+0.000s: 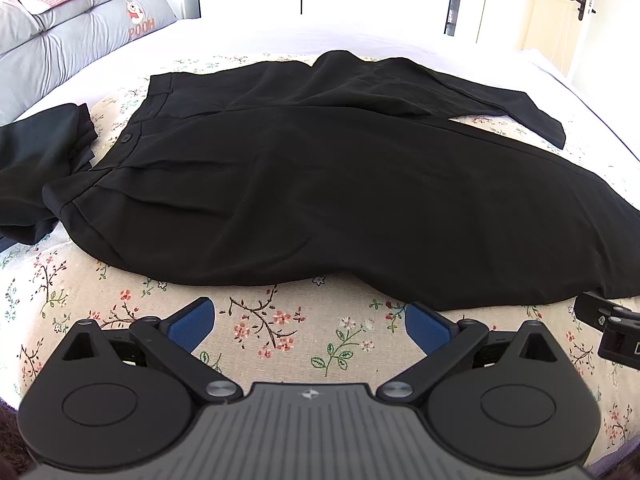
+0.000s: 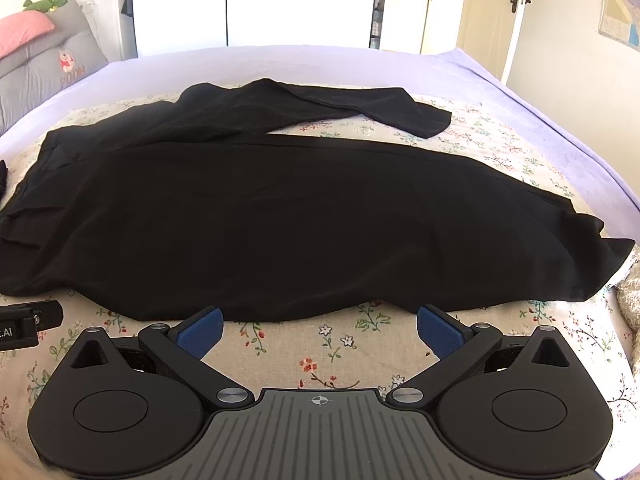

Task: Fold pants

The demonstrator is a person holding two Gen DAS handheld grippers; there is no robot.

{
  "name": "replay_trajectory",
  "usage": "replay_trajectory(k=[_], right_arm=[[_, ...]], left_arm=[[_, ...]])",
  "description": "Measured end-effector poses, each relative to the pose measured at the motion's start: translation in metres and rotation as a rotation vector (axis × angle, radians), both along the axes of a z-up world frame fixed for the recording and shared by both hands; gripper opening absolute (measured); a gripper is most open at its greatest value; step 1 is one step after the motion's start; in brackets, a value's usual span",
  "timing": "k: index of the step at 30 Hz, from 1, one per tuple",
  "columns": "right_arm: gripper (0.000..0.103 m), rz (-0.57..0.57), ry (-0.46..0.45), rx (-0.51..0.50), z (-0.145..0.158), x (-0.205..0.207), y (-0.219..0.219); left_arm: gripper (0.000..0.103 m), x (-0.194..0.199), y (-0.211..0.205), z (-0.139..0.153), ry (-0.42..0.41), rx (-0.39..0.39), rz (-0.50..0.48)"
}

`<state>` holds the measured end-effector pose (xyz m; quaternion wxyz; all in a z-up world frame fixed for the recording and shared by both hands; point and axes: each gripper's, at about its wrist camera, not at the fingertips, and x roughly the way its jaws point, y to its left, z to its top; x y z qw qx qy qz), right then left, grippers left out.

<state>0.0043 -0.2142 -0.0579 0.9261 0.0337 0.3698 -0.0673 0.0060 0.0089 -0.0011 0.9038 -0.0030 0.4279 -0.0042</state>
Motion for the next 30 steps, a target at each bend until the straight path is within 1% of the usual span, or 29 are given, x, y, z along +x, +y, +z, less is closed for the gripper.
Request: replay_trajectory(k=[30], right_arm=[[0.103, 0.001, -0.001, -0.004, -0.0013, 0.0007, 0.0004]], left_arm=[[0.103, 0.0006, 0.0018, 0.0005, -0.002, 0.008, 0.007]])
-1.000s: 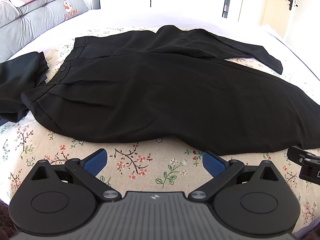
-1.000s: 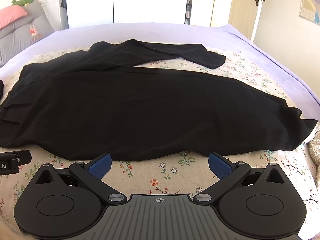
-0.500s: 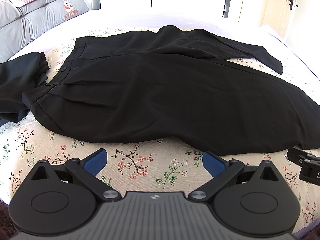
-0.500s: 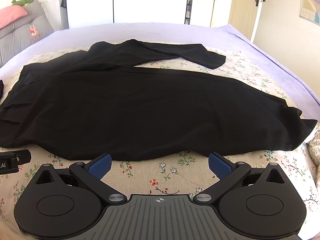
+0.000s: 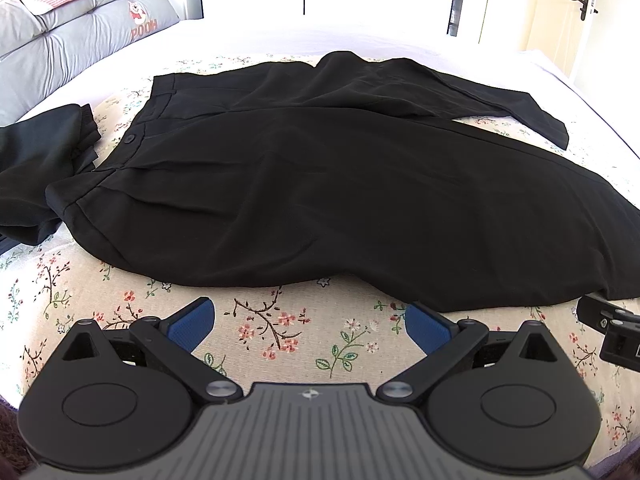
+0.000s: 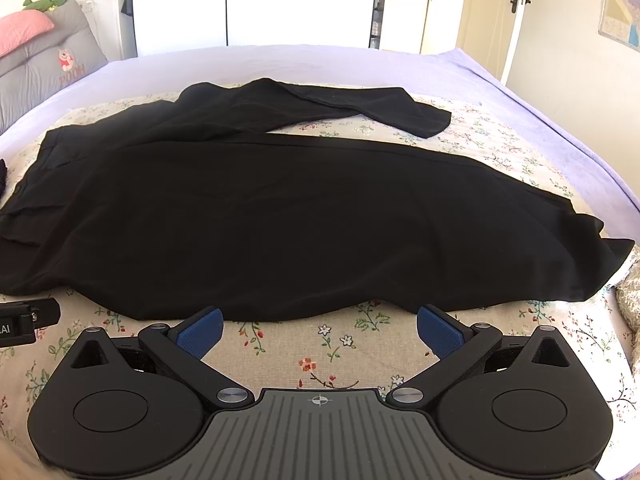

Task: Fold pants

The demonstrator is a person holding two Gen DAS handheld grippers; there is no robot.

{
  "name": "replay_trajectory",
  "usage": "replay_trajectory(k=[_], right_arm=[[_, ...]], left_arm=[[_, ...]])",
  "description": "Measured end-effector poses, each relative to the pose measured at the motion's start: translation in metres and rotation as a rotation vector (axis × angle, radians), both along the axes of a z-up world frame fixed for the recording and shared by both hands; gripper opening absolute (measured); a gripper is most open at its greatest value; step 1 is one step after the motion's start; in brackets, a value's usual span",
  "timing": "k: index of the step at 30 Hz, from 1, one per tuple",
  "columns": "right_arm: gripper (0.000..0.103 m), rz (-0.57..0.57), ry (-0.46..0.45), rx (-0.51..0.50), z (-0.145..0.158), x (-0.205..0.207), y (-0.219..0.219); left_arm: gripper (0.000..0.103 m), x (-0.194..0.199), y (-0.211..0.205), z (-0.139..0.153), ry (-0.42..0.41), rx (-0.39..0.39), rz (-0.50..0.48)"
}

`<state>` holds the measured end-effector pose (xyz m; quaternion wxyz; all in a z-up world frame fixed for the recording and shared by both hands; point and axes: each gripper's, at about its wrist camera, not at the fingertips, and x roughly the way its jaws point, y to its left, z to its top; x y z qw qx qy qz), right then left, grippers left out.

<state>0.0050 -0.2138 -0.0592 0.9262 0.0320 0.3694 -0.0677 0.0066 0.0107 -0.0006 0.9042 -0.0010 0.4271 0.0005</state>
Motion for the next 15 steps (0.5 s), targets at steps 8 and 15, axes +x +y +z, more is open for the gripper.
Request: replay_trajectory(k=[8, 15], right_arm=[[0.103, 0.019, -0.006, 0.027, 0.000, 0.001, -0.001], [0.103, 0.051, -0.007, 0.018, -0.001, 0.005, 0.006]], left_arm=[[0.103, -0.001, 0.004, 0.001, -0.026, 0.006, -0.002], [0.103, 0.001, 0.021, 0.003, -0.120, 0.042, -0.019]])
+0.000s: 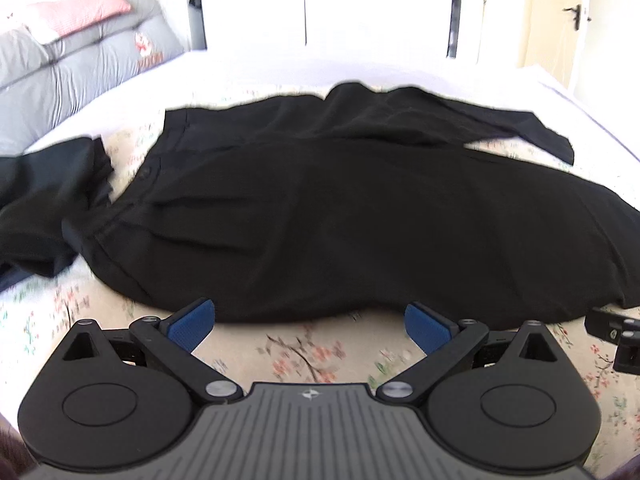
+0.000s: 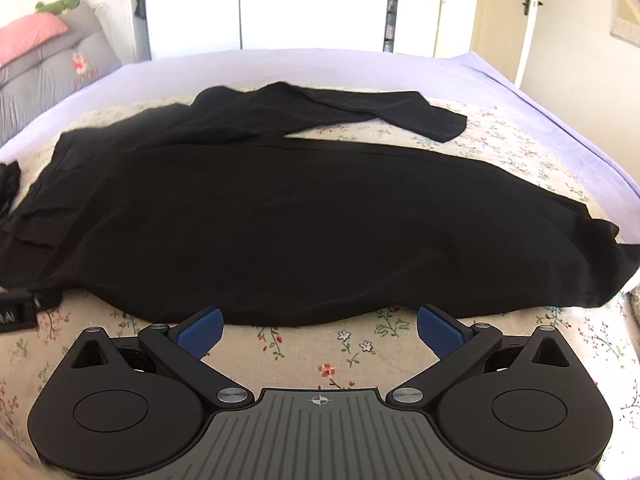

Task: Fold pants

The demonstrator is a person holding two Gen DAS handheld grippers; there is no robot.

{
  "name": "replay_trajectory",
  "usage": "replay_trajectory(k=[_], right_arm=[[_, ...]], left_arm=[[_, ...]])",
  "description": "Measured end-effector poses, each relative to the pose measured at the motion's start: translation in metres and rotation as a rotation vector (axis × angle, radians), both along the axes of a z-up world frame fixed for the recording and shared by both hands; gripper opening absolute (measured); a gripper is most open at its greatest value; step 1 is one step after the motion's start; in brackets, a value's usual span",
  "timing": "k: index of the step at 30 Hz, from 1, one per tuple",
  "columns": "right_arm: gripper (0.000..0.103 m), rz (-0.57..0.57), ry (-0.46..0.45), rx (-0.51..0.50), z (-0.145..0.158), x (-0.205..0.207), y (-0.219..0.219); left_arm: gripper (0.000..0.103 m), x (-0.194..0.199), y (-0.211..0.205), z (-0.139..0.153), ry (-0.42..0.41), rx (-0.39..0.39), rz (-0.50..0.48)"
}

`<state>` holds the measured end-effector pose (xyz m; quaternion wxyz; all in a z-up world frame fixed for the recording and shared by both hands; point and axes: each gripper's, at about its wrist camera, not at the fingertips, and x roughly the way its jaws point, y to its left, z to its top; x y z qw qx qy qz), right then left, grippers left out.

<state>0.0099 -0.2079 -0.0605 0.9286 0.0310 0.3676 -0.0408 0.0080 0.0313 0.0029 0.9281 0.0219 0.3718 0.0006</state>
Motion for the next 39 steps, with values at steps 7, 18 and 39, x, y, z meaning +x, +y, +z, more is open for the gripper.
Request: replay_trajectory(k=[7, 18, 39], right_arm=[[0.103, 0.108, -0.040, -0.001, -0.022, 0.015, 0.018], [0.103, 0.410, 0.028, 0.056, -0.041, 0.048, 0.068], [0.003, 0.568, -0.030, -0.090, -0.035, 0.036, 0.114]], left_arm=[[0.103, 0.027, 0.058, 0.008, -0.005, 0.025, 0.036], [0.103, 0.075, 0.197, -0.029, 0.127, -0.248, 0.277], [0.052, 0.046, 0.201, 0.019, -0.205, -0.111, 0.362]])
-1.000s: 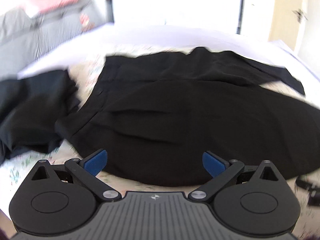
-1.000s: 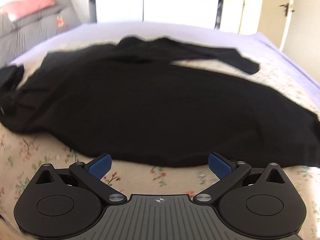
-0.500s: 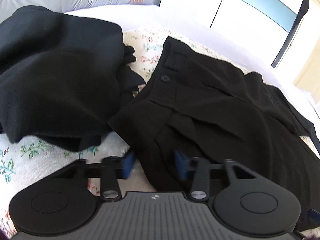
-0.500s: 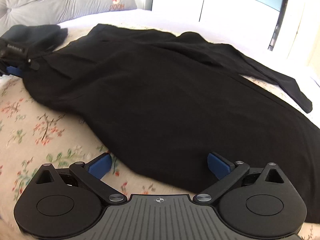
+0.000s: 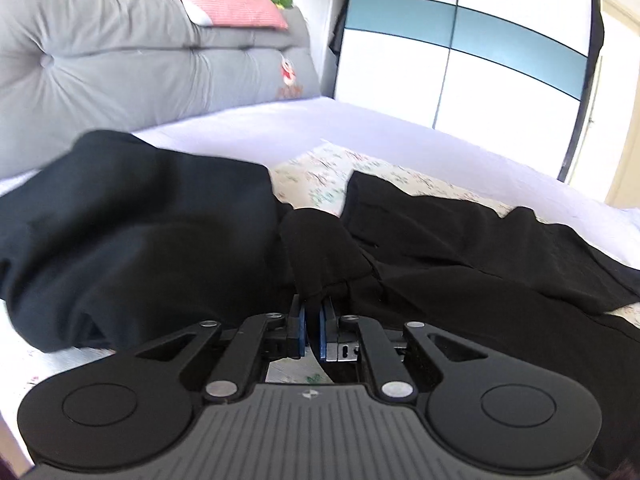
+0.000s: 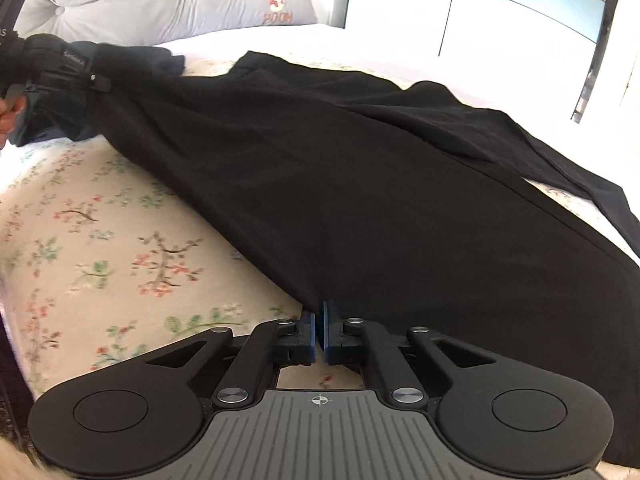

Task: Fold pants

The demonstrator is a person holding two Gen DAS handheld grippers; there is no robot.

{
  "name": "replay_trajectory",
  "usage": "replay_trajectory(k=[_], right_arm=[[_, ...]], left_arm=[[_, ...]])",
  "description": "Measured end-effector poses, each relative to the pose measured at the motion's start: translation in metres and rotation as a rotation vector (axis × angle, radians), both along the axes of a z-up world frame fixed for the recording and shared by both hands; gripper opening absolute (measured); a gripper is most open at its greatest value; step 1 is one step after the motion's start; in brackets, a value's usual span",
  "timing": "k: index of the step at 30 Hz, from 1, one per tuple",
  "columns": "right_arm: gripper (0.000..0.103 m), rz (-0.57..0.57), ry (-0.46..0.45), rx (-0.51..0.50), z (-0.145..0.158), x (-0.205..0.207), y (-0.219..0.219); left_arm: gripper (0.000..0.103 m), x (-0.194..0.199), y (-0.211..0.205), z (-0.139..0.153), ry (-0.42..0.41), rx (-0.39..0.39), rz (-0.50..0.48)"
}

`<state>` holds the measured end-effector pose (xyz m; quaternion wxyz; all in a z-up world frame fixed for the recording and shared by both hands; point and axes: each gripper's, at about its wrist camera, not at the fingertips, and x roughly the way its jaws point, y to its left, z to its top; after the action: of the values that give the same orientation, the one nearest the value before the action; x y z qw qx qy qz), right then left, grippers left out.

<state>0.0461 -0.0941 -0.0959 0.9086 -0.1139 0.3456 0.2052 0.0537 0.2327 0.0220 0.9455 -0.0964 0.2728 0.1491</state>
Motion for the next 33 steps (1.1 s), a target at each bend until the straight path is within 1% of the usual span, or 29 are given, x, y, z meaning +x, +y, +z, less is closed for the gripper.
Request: replay_trajectory(k=[5, 7, 9, 10, 12, 13, 14, 15, 16, 17, 18, 19, 21, 24, 27, 29, 31, 33], right_arm=[[0.003, 0.045, 0.038, 0.048, 0.009, -0.008, 0.002], [0.003, 0.075, 0.067, 0.070, 0.011, -0.013, 0.004], [0.003, 0.108, 0.105, 0.089, 0.012, -0.015, 0.006], [0.003, 0.126, 0.116, 0.090, 0.012, -0.018, 0.008], [0.005, 0.155, 0.128, 0.071, 0.009, -0.021, 0.015], [0.008, 0.158, 0.130, 0.053, 0.006, -0.022, 0.017], [0.010, 0.160, 0.133, 0.041, 0.005, -0.022, 0.019], [0.010, 0.159, 0.136, 0.042, 0.004, -0.021, 0.018], [0.013, 0.157, 0.142, 0.051, 0.005, -0.019, 0.014], [0.017, 0.152, 0.151, 0.062, 0.008, -0.017, 0.010], [0.029, 0.142, 0.157, 0.087, 0.012, -0.015, 0.002], [0.045, 0.127, 0.159, 0.118, 0.017, -0.015, -0.006], [0.060, 0.087, 0.164, 0.178, 0.022, -0.016, -0.029], [0.061, -0.002, 0.173, 0.219, 0.029, -0.013, -0.061], [0.063, -0.111, 0.161, 0.202, 0.031, -0.010, -0.095], [0.068, -0.185, 0.155, 0.186, 0.032, -0.005, -0.119], [0.073, -0.269, 0.143, 0.175, 0.035, -0.002, -0.147], [0.074, -0.356, 0.140, 0.161, 0.038, 0.004, -0.178]], left_arm=[[0.052, -0.012, 0.014, 0.003, 0.014, 0.007, 0.055], [0.052, -0.016, 0.020, 0.003, 0.022, 0.014, 0.081], [0.052, -0.011, 0.022, -0.002, 0.039, 0.030, 0.108], [0.052, -0.011, 0.022, -0.004, 0.056, 0.037, 0.113], [0.054, -0.006, 0.020, -0.013, 0.143, 0.057, 0.072], [0.061, -0.005, 0.019, -0.018, 0.170, 0.058, 0.066], [0.063, -0.006, 0.018, -0.020, 0.185, 0.061, 0.063], [0.069, -0.008, 0.015, -0.019, 0.184, 0.075, 0.059], [0.079, -0.010, 0.011, -0.016, 0.174, 0.104, 0.054], [0.084, -0.013, 0.007, -0.011, 0.157, 0.136, 0.050], [0.094, -0.016, 0.002, -0.007, 0.138, 0.165, 0.042], [0.101, -0.019, -0.003, -0.003, 0.119, 0.185, 0.028], [0.103, -0.019, -0.013, 0.003, 0.092, 0.207, -0.002], [0.103, -0.018, -0.033, 0.010, 0.065, 0.229, -0.065], [0.103, -0.016, -0.058, 0.012, 0.056, 0.225, -0.151], [0.103, -0.012, -0.075, 0.012, 0.058, 0.197, -0.226], [0.103, -0.007, -0.092, 0.005, 0.068, 0.151, -0.321], [0.103, -0.003, -0.115, -0.002, 0.088, 0.104, -0.423]])
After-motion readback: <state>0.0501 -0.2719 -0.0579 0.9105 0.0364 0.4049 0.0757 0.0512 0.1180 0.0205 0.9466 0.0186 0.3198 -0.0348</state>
